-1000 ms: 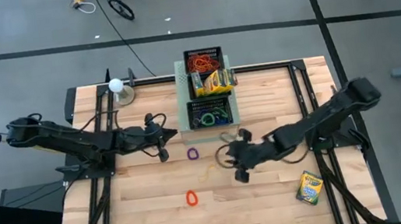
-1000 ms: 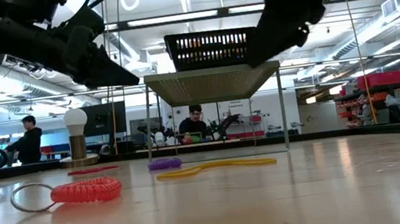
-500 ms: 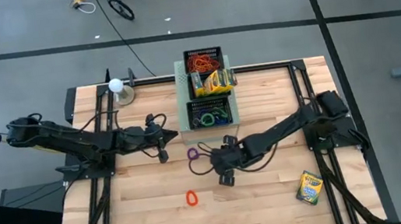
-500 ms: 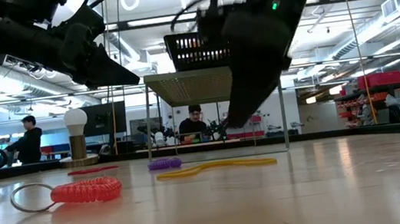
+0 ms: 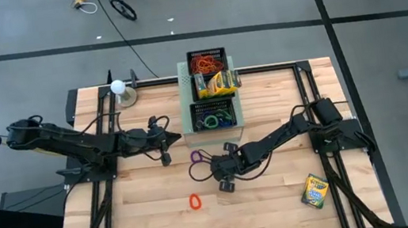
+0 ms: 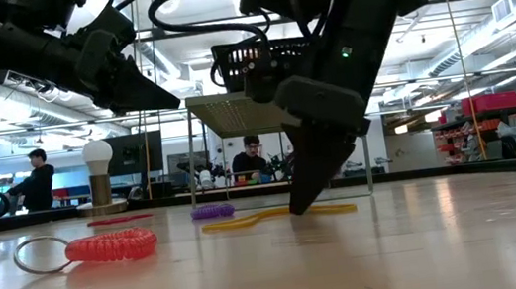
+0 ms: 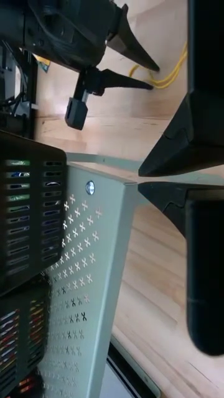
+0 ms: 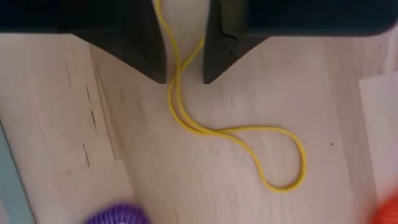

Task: Pick & Place Office Desk Supplies
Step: Put the yellow rubber band into the top black bin on the shelf

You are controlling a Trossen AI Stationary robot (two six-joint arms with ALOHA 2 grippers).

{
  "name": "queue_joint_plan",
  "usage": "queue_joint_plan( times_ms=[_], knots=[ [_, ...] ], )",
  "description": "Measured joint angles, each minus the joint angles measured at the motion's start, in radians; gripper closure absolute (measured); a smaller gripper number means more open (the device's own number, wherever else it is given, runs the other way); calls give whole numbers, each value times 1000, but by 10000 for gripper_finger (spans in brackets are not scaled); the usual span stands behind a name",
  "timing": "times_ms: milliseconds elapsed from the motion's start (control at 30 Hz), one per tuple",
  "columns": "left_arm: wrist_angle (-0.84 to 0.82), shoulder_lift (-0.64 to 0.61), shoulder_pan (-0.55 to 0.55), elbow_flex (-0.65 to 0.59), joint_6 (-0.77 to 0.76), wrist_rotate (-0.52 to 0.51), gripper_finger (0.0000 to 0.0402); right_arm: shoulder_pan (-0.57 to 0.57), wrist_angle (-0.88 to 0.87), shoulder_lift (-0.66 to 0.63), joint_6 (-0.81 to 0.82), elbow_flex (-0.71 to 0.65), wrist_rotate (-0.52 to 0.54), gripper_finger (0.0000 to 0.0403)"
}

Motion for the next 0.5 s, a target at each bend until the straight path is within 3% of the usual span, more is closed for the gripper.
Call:
queue_joint_plan(
  times_ms=[200,500],
  knots=[
    [0,0,0,0,0,0,367,-1,14,-7,-3,-3,6,388],
    [-2,0,0,0,6,-1,367,15,-3,-154,-86,-6,-13,399]
  ],
)
